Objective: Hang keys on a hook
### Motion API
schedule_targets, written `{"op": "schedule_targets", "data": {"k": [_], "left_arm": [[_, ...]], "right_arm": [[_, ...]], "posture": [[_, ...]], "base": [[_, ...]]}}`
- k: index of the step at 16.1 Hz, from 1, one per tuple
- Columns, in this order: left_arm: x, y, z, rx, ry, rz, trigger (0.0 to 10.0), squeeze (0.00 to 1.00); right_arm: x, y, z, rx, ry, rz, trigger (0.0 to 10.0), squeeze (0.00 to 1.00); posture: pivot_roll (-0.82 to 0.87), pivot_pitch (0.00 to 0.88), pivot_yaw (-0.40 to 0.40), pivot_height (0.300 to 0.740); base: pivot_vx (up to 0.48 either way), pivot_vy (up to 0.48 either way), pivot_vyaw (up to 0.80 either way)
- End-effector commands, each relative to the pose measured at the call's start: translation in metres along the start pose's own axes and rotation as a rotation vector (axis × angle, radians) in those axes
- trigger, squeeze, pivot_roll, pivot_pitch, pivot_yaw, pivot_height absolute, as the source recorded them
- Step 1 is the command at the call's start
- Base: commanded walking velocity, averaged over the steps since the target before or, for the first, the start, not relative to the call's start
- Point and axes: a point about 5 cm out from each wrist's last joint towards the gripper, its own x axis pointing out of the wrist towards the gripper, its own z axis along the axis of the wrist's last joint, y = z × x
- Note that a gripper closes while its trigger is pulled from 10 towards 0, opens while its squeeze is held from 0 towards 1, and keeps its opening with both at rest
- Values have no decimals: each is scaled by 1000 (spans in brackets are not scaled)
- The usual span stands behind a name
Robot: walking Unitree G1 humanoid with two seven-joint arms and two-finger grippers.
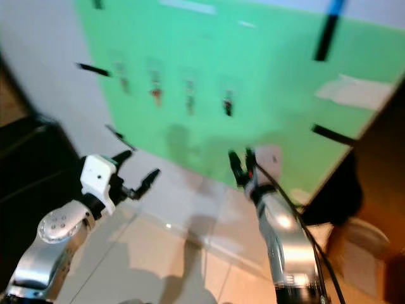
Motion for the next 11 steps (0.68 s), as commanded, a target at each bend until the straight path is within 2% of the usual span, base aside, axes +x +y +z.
{"op": "schedule_targets", "data": {"k": [1, 3, 4, 5, 6, 7, 9, 11], "left_arm": [[-2, 0, -5, -4, 20, 53, 10000, 110], [-6, -3, -11, -9, 41, 79, 10000, 110], [-6, -3, -13, 12, 58, 101, 10000, 114], [-5, -2, -13, 30, 53, 122, 10000, 118], [-4, -1, -11, 38, 41, 143, 10000, 118], [-4, -1, -11, 43, 40, 150, 10000, 122], [-7, -1, -6, 92, 30, 192, 10000, 122], [-11, 2, -3, 115, 14, 242, 10000, 125]], "right_arm": [[-6, -5, 7, -21, -45, -84, 10000, 1000], [-14, -9, 3, -63, -34, -139, 10000, 1000], [-19, -12, 0, -19, -21, -175, 10000, 1000], [-22, -14, -3, -16, -9, -188, 10000, 1000], [-22, -14, -2, -15, -5, -180, 10000, 1000], [-22, -14, 0, -60, -7, -187, 10000, 1000], [-21, -9, 1, -71, -4, -147, 10000, 1000], [-21, -10, 2, -92, -11, -164, 10000, 1000]], "posture": [[-51, 0, 13, 740], [-62, 0, 11, 740], [-63, 0, 8, 740], [-64, 0, 7, 740], [-64, 0, 6, 740], [-64, 0, 3, 740], [-57, 0, -10, 740], [-47, 0, -20, 740]], "base": [[0, 0, -800], [0, 0, -800], [0, 0, -800], [0, 0, -800], [0, 0, -800], [0, 0, -800], [0, 0, -800], [0, 0, -800]]}}
